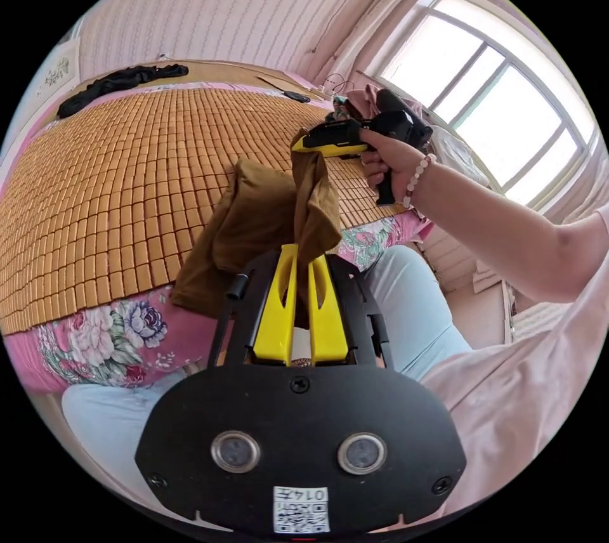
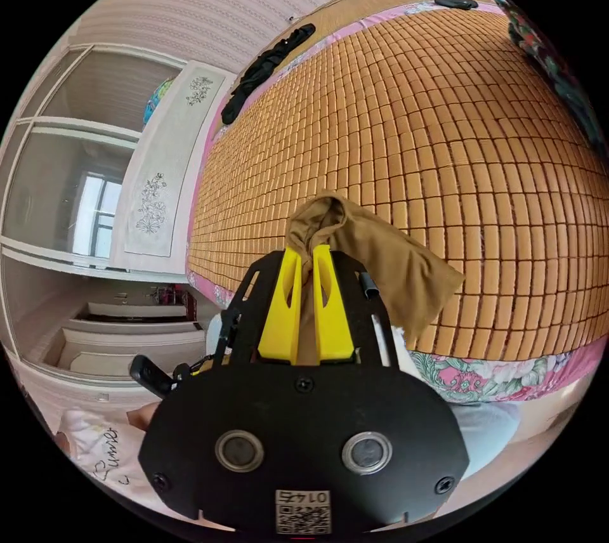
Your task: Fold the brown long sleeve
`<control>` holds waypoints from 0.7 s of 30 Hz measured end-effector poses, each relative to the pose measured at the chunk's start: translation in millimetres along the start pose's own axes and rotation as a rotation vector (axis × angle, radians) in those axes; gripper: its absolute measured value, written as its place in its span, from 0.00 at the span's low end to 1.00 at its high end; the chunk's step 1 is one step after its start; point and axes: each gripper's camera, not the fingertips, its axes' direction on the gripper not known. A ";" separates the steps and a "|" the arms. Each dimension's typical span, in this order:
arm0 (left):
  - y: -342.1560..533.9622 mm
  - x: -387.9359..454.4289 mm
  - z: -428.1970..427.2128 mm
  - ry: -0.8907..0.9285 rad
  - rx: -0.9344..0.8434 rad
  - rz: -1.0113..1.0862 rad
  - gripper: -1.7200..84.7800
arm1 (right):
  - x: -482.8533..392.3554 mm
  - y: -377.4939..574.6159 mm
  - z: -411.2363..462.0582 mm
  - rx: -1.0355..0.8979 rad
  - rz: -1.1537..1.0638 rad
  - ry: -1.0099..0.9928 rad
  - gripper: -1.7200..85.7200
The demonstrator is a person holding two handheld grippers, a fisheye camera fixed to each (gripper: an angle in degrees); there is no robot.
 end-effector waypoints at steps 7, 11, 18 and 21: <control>1.7 -75.6 17.1 -0.098 -0.112 -0.198 0.02 | -42.5 -45.0 66.6 -0.122 0.029 0.136 0.10; 10.8 -110.1 11.7 -0.064 -0.161 -0.285 0.05 | -63.3 -57.1 69.0 -0.099 -0.035 0.083 0.13; 19.3 -139.7 -20.2 -0.058 -0.142 -0.356 0.06 | -98.8 -72.5 79.5 -0.135 -0.263 0.316 0.16; 9.7 -134.5 -20.7 -0.112 -0.126 -0.327 0.09 | -110.6 -78.1 93.9 -0.179 -0.344 0.395 0.18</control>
